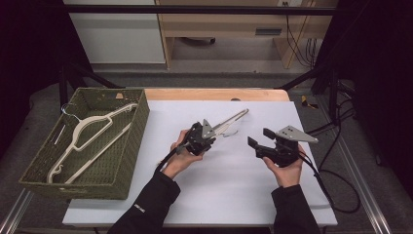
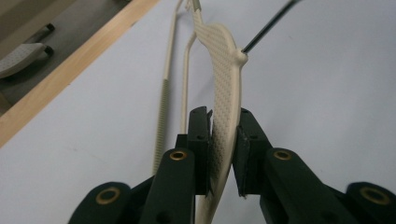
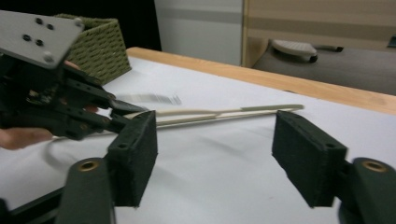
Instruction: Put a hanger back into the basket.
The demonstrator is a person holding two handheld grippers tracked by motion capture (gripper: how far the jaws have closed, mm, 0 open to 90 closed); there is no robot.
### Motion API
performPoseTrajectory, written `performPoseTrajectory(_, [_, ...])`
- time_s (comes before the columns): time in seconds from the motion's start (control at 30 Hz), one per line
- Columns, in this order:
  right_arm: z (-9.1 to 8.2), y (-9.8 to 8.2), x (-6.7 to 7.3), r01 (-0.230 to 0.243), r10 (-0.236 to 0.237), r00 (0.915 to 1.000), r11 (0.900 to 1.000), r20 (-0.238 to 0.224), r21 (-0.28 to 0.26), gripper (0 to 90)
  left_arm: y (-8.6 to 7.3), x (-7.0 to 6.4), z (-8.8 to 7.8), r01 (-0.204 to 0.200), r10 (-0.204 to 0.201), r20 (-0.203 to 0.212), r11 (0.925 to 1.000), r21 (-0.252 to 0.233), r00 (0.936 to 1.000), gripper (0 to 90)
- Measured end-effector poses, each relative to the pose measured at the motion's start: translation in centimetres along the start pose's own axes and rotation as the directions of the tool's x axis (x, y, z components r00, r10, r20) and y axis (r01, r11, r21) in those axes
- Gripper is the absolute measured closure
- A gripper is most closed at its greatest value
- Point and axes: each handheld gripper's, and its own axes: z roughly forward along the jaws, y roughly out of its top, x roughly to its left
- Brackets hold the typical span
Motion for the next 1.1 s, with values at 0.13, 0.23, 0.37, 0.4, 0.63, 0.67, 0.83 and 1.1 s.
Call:
performPoseTrajectory(0.13, [-0.7,-0.6,-1.0,-0.014,0.014,0.9999,1.000,0.011,-0.006,20.9,0.1,1.2,-0.9,0.016,-0.016,-0.034,0.9999,0.004,0.9993,82.1])
performPoseTrajectory(0.23, [-0.8,-0.9,-1.5,-0.021,0.021,0.9997,1.000,0.012,-0.007,18.7,0.1,2.0,-1.4,0.034,-0.034,-0.046,0.9994,-0.002,0.9984,84.1])
performPoseTrajectory(0.37, [-0.8,-1.2,-1.8,-0.018,0.018,0.9997,1.000,0.017,0.000,16.5,-0.1,2.7,-1.9,0.113,-0.114,-0.038,0.9928,-0.039,0.9927,85.6])
performPoseTrajectory(0.4, [-0.8,-1.2,-1.8,-0.013,0.013,0.9998,1.000,0.017,0.001,16.3,-0.2,2.9,-2.0,0.123,-0.124,-0.031,0.9917,-0.038,0.9918,85.6])
performPoseTrajectory(0.63, [-1.3,-1.3,-1.9,-0.009,0.009,0.9999,1.000,0.012,-0.015,14.1,-0.7,3.3,-3.9,0.163,-0.164,-0.017,0.9850,-0.056,0.9862,85.7])
performPoseTrajectory(0.67, [-1.4,-1.4,-2.0,-0.005,0.005,0.9999,1.000,0.010,-0.012,13.6,-0.8,3.3,-4.4,0.166,-0.167,-0.011,0.9844,-0.058,0.9859,85.7])
performPoseTrajectory(0.83, [-1.5,-1.6,-1.8,0.003,-0.003,0.9999,1.000,0.010,-0.006,10.5,-0.7,3.5,-6.9,0.190,-0.189,0.020,0.9776,-0.090,0.9817,85.7])
performPoseTrajectory(1.1, [-2.3,-1.8,-1.8,0.009,-0.009,0.9998,1.000,0.015,-0.009,7.3,-0.5,3.5,-10.9,0.193,-0.187,0.062,0.9731,-0.125,0.9804,85.7])
